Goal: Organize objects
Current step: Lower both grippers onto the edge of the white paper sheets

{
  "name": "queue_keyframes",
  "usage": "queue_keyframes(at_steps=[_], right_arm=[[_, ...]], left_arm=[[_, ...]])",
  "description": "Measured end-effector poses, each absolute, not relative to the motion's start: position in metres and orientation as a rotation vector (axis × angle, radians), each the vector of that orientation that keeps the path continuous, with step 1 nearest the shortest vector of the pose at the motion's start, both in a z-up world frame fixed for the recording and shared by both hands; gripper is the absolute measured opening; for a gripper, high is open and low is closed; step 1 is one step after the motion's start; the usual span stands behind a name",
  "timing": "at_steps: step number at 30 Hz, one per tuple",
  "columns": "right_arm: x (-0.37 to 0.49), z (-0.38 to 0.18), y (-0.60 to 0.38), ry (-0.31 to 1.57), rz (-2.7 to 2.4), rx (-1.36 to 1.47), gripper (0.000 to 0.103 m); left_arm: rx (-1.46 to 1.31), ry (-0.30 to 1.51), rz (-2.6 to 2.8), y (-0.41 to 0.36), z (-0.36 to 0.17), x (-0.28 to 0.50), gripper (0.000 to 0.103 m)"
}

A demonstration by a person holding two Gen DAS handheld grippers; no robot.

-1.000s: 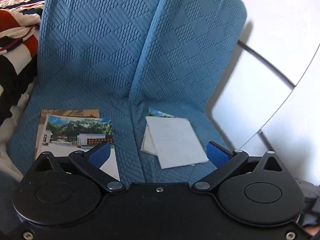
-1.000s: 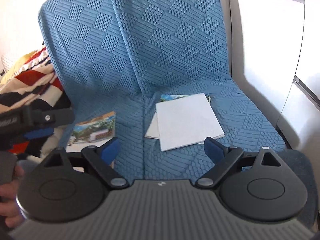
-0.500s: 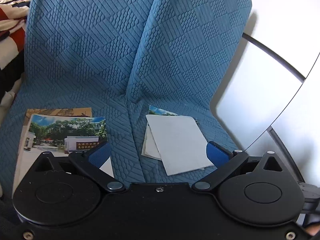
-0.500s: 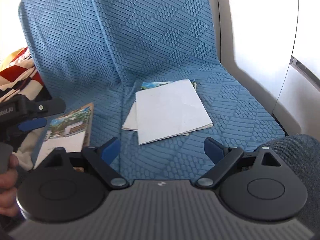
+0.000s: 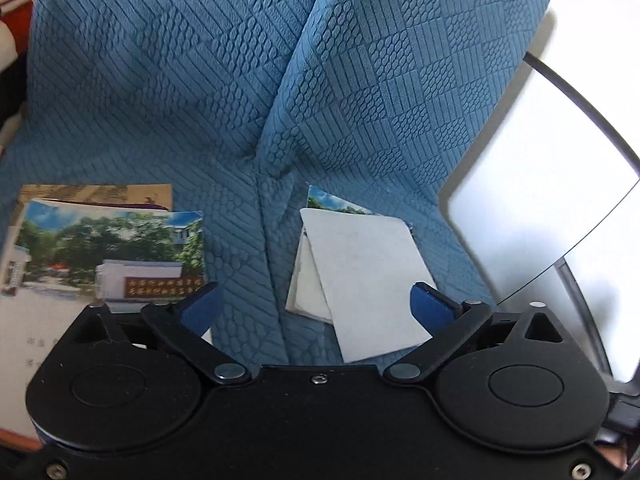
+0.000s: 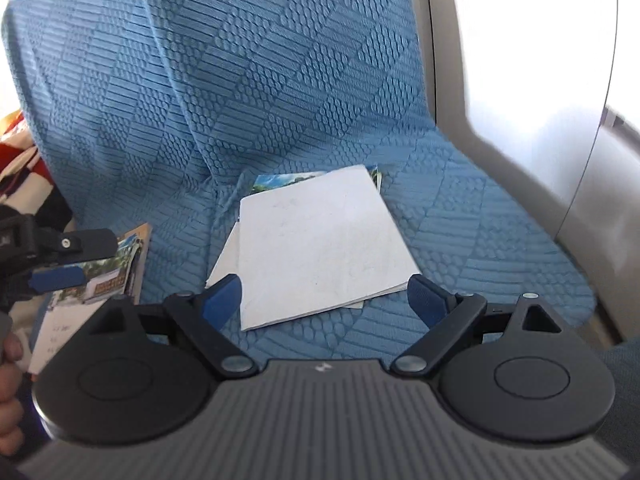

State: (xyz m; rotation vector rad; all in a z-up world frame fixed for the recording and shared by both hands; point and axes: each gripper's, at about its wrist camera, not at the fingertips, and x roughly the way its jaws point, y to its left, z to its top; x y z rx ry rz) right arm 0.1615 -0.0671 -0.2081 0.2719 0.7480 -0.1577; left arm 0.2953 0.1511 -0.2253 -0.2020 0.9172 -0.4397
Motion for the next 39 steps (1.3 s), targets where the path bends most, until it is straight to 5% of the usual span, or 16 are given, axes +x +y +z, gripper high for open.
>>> queue_keyframes(at_steps=[6, 19, 33, 39], right_arm=[[0.187, -0.226, -0.08, 0.796, -0.182, 0.338, 0.091], [0.232, -0.244, -0.111, 0.833, -0.287, 0.376, 0.059], [0.235, -0.265, -0.13, 0.908, -0.291, 0.537, 0.051], [0.233, -0.265, -0.132, 0.898, -0.296, 0.571, 0.051]], left_arm=[[-0.231, 0.959, -0.467, 0.147, -0.245, 0.325, 0.082], [-0.438, 1.221, -0.643, 0.12, -0.307, 0.346, 0.04], [-0.441, 1.317, -0.565, 0.112, -0.34, 0.358, 0.035], [-0.473, 1.319, -0.559, 0.112, -0.341, 0.359, 0.041]])
